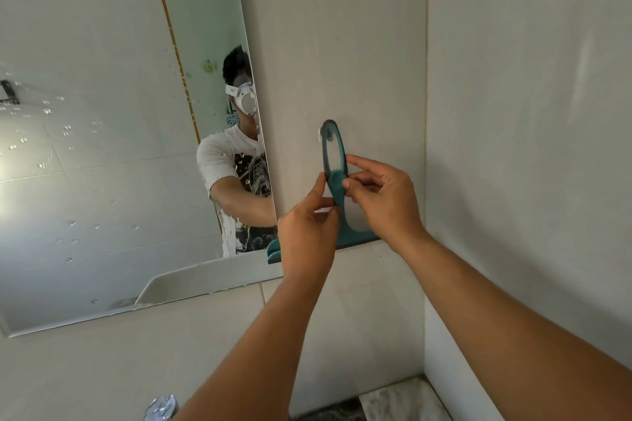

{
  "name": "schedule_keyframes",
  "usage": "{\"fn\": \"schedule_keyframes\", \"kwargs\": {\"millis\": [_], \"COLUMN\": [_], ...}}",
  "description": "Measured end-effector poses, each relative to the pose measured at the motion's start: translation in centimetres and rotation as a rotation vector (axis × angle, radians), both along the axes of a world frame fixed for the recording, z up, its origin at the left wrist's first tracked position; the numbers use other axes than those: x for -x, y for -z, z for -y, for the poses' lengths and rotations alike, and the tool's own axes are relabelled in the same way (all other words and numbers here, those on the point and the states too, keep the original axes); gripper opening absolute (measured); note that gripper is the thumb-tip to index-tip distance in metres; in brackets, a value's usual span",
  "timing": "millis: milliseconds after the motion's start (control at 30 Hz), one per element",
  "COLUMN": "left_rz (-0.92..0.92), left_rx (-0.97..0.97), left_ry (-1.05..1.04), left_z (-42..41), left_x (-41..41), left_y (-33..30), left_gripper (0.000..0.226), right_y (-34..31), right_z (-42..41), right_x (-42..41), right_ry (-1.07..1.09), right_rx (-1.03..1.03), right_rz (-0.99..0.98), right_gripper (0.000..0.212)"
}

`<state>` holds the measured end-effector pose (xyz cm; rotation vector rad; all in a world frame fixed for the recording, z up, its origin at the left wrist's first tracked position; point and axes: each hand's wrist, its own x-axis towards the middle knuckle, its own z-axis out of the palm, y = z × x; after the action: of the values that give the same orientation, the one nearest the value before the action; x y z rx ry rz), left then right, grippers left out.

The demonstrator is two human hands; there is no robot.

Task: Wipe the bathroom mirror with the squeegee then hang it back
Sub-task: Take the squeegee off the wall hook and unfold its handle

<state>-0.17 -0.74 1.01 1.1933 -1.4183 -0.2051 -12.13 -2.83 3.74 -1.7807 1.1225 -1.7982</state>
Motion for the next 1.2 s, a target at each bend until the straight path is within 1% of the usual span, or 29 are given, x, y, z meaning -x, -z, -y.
{"fn": "schedule_keyframes", "kwargs": {"millis": [167,333,567,767,833,967,1100,1200], "left_rz": [-0.042,-0.152,-0.180,-0.200,-0.172,-0.082,0.048,0.189], "left_rx": [-0.028,-0.104,-0.174,-0.278,-0.300,-0.352,-0.407,-0.446], "left_ry": [0.094,0.207,0.232,0.246,0.228,0.181,0.158,0.154], "left_z": [-2.3,-6.7,-13.2,-17.6,-18.7,-20.8,-22.9,-24.1], "left_x": [-0.5,-1.6,-5.1,-10.9,-13.4,-18.6,-23.5,-26.6], "left_y": [0.3,2.7,6.3,7.1,7.1,6.4,5.7,4.8], "left_gripper": [0.058,0.057,0.055,0.056,0.056,0.055,0.050,0.044], "right_y": [0.5,3.2,7.0,8.3,8.4,8.2,7.8,6.9], "right_z": [-2.3,-5.8,-11.8,-16.1,-17.3,-19.2,-20.2,-20.6], "right_x": [0.0,-0.7,-3.6,-8.4,-10.2,-13.3,-16.0,-18.1], "right_ry": [-0.025,-0.055,-0.128,-0.194,-0.207,-0.177,-0.131,-0.043], "right_rx": [-0.018,-0.090,-0.173,-0.204,-0.193,-0.108,0.051,0.202], "right_rz": [0.003,0.005,0.009,0.001,-0.050,-0.237,-0.481,-0.705], "right_gripper": [0.039,0.039,0.039,0.040,0.043,0.052,0.059,0.064]}}
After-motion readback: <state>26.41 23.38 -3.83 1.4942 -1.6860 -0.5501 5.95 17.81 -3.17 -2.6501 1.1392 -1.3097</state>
